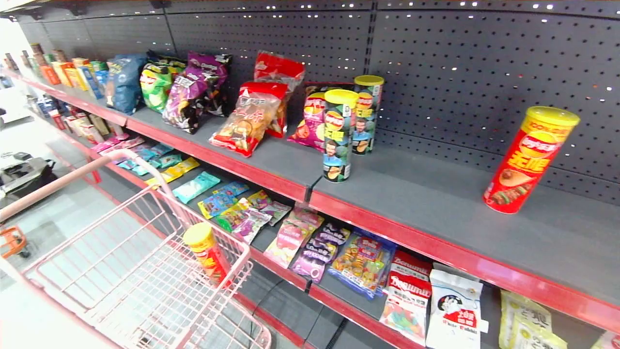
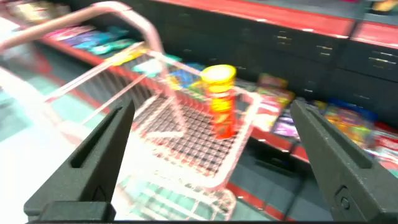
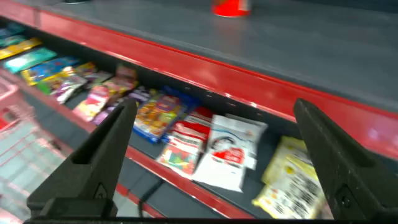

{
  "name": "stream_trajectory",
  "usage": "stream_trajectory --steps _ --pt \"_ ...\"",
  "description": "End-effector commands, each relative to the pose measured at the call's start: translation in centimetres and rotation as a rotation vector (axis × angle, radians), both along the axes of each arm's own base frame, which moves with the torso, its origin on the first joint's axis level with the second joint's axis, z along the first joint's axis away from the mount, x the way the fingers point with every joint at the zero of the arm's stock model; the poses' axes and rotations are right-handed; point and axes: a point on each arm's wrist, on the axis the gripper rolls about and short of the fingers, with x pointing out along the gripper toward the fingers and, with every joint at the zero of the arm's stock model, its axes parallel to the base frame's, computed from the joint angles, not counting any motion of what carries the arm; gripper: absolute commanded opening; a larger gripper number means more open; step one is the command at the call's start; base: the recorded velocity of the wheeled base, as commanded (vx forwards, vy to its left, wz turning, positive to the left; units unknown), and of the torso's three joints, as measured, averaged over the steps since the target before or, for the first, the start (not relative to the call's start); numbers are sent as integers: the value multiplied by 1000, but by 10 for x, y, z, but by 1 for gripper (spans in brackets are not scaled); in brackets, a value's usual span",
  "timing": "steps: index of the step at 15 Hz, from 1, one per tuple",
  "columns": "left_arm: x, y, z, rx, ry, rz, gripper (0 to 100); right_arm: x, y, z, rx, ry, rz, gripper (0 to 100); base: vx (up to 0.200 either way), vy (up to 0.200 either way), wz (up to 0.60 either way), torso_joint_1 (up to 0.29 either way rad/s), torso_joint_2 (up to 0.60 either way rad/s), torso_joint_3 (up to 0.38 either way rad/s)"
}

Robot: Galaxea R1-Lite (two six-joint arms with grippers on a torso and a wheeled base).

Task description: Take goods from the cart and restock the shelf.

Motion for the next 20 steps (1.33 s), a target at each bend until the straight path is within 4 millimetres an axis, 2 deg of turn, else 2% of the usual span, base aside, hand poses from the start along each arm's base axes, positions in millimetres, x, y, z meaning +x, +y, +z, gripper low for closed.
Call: stream_trajectory --steps 1,2,13,20 --pt "0 0 0 0 0 0 100 0 0 0 1 0 1 100 0 0 600 2 -2 7" --pt "0 0 0 0 0 0 100 0 0 0 1 0 1 100 0 0 600 2 7 2" --pt "0 0 0 1 0 -1 100 0 0 0 1 0 -1 100 0 0 0 0 0 0" --pt "0 0 0 1 0 -3 100 0 0 0 4 0 -2 100 0 0 0 -141 350 209"
